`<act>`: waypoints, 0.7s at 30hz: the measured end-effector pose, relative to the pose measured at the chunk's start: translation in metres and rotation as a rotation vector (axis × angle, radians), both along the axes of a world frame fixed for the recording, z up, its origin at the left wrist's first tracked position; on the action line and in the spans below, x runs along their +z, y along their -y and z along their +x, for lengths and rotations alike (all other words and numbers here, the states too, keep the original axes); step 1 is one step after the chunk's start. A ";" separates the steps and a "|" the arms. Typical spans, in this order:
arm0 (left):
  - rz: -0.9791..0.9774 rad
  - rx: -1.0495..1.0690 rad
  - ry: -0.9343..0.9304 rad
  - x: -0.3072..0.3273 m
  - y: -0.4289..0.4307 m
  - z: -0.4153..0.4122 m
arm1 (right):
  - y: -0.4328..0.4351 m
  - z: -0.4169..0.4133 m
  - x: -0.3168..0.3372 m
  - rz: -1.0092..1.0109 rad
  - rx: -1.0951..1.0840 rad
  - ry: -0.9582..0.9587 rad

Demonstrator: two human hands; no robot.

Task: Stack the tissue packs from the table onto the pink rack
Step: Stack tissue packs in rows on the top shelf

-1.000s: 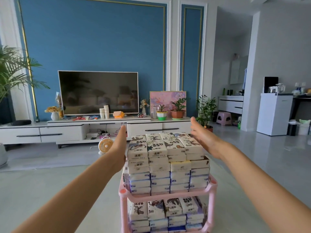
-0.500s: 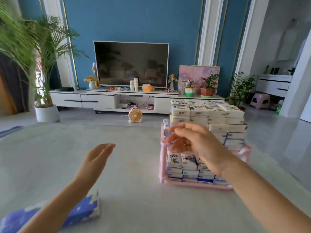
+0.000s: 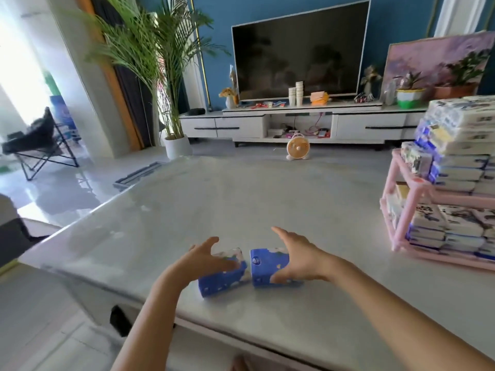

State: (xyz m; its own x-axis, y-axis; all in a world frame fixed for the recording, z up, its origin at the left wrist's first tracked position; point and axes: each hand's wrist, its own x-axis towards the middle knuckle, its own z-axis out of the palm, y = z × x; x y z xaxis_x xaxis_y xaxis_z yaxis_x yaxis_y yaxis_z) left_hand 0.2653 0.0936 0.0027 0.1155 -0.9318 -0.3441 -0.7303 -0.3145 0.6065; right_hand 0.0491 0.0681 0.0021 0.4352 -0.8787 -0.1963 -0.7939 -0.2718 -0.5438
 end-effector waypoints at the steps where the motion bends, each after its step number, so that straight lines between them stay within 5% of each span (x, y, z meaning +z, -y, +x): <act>1: 0.065 -0.069 0.063 -0.002 0.000 0.003 | -0.001 0.002 -0.007 -0.030 0.026 -0.074; 5: 0.107 -0.210 0.375 -0.019 0.006 0.010 | -0.002 0.010 -0.028 -0.214 0.071 -0.245; 13: -0.018 0.002 0.480 -0.028 0.013 -0.013 | -0.010 0.008 -0.028 -0.374 -0.251 -0.414; 21: -0.020 -0.063 0.227 -0.014 0.007 -0.087 | -0.014 -0.006 -0.018 -0.205 -0.340 -0.260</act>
State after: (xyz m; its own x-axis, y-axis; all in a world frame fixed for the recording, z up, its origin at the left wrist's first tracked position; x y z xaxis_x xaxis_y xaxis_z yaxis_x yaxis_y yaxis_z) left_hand 0.1778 0.0864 -0.0117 0.1294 -0.9459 -0.2976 -0.8664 -0.2538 0.4300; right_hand 0.0435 0.0818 -0.0163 0.0759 -0.9948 -0.0680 -0.9593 -0.0542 -0.2771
